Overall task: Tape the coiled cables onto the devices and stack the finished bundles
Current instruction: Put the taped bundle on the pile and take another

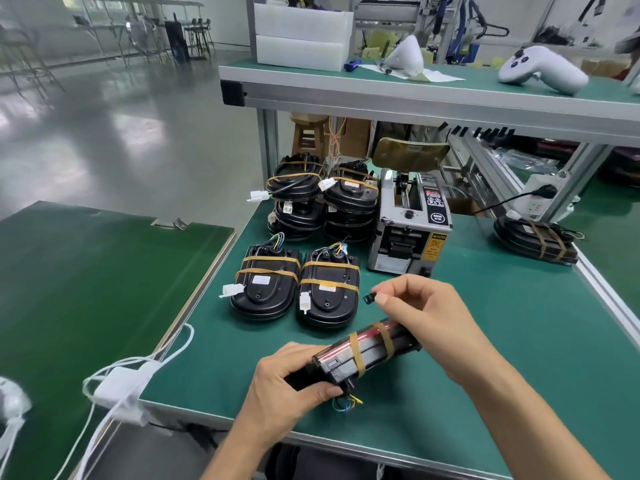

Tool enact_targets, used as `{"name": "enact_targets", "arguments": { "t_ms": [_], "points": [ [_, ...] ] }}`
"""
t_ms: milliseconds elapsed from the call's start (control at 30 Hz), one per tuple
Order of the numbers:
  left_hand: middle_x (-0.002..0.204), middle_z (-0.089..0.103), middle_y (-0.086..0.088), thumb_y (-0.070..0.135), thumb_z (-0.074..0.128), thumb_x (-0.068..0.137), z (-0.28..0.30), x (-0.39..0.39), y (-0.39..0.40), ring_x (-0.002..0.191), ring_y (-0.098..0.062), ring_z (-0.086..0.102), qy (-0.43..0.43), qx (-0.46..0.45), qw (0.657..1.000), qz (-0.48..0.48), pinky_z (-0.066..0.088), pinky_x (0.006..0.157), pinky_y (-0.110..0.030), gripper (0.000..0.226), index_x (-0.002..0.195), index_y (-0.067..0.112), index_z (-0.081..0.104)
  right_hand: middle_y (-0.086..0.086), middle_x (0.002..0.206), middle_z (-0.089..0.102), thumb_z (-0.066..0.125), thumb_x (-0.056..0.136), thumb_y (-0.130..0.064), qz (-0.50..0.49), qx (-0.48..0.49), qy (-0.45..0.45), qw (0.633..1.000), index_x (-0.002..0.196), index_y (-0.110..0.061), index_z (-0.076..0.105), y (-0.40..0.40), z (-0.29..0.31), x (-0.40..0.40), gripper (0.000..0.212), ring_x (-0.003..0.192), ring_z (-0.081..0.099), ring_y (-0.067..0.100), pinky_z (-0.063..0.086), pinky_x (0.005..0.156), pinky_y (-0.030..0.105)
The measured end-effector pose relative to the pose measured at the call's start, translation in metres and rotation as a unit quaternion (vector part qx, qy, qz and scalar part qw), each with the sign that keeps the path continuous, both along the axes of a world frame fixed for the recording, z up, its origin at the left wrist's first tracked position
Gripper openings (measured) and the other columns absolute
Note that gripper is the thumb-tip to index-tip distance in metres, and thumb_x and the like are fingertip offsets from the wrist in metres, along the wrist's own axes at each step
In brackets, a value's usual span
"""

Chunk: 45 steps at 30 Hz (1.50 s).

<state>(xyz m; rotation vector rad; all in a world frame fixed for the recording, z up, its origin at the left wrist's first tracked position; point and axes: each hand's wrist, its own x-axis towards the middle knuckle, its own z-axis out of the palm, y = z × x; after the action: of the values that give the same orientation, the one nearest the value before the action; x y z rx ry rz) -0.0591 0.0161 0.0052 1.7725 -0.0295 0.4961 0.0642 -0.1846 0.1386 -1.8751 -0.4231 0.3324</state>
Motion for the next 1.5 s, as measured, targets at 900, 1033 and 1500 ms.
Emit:
{"name": "enact_targets", "arguments": {
  "t_ms": [900, 1033, 1500],
  "points": [
    [0.113, 0.081, 0.011, 0.051, 0.091, 0.080, -0.001, -0.002, -0.002, 0.111, -0.022, 0.072, 0.012, 0.010, 1.000, 0.011, 0.057, 0.097, -0.040, 0.040, 0.115, 0.031, 0.085, -0.024, 0.161, 0.037, 0.079, 0.088, -0.021, -0.018, -0.068, -0.155, 0.985, 0.070, -0.031, 0.070, 0.021, -0.037, -0.082, 0.023, 0.155, -0.004, -0.009, -0.016, 0.127, 0.037],
    [0.113, 0.081, 0.010, 0.046, 0.092, 0.081, -0.001, -0.003, -0.002, 0.111, -0.022, 0.071, 0.015, 0.011, 1.000, 0.008, 0.056, 0.097, -0.041, 0.038, 0.114, 0.029, 0.085, -0.024, 0.160, 0.037, 0.079, 0.088, -0.022, -0.027, -0.063, -0.159, 0.985, 0.070, -0.030, 0.071, 0.022, -0.038, -0.082, 0.021, 0.155, -0.003, -0.009, -0.016, 0.127, 0.037],
    [0.115, 0.081, 0.013, 0.040, 0.091, 0.083, -0.002, -0.002, -0.002, 0.111, -0.021, 0.072, 0.016, 0.016, 1.000, 0.016, 0.057, 0.097, -0.038, 0.036, 0.117, 0.032, 0.084, -0.022, 0.157, 0.041, 0.080, 0.083, -0.011, -0.048, -0.042, -0.187, 0.980, 0.067, -0.029, 0.057, 0.028, -0.048, -0.087, 0.033, 0.158, 0.003, -0.002, -0.013, 0.127, 0.043]
  ]
}}
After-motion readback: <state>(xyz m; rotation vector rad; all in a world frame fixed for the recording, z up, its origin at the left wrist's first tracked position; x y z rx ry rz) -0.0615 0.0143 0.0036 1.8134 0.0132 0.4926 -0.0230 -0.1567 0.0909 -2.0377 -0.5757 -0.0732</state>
